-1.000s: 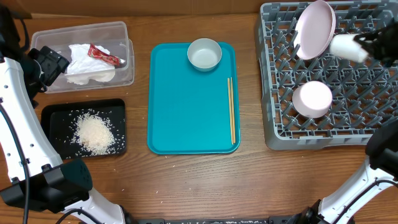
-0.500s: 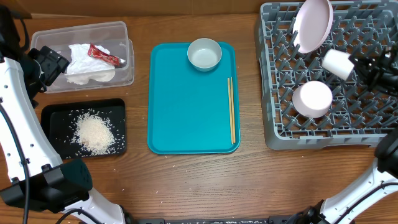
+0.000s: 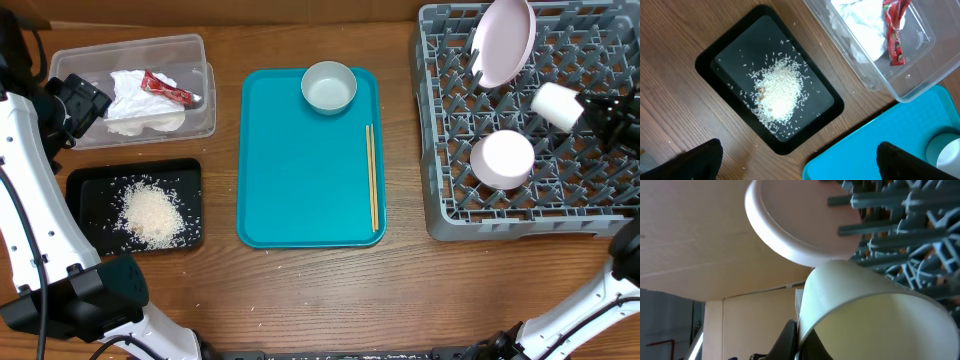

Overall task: Sort waste into correct bins and load items into the dishwasher
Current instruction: 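Carry the white cup to the rack and set it upside down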

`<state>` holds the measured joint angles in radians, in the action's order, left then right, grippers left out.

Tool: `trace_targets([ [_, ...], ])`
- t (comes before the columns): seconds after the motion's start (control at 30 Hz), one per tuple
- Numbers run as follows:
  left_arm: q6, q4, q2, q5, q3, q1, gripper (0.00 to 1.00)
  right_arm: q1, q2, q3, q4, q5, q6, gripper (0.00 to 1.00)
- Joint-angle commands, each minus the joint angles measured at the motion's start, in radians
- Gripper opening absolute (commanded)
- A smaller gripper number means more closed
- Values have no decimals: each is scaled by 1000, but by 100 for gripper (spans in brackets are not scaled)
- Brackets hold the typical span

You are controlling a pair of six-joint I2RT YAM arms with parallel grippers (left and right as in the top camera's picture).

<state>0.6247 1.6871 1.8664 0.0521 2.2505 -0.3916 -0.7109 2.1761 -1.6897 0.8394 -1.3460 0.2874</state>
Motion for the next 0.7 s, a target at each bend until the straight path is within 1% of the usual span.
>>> trace_targets([
  [0.0,-16,2,2,0,2,-1,100,7,-1,12,19,25,-3,4],
  [0.07,-16,2,2,0,2,-1,100,2,-1,27,35,86,-1,4],
  [0.17,-16,2,2,0,2,-1,100,-14,-1,34,98,251,-2,4],
  [0.23,-16,2,2,0,2,-1,100,-30,-1,32,120,316,-2,4],
  [0.33,-16,2,2,0,2,-1,100,-60,-1,26,134,333,-3,6],
  [0.4,-16,2,2,0,2,-1,100,-73,-2,11,158,333,-8,13],
  [0.47,-16,2,2,0,2,-1,100,-82,-4,-8,177,341,-31,22],
  [0.57,-16,2,2,0,2,-1,100,-87,-9,-55,222,420,-32,34],
  [0.63,-16,2,2,0,2,-1,100,-87,-14,-102,270,505,-31,39],
  [0.67,-16,2,2,0,2,-1,100,-87,-17,-138,305,557,-28,39],
])
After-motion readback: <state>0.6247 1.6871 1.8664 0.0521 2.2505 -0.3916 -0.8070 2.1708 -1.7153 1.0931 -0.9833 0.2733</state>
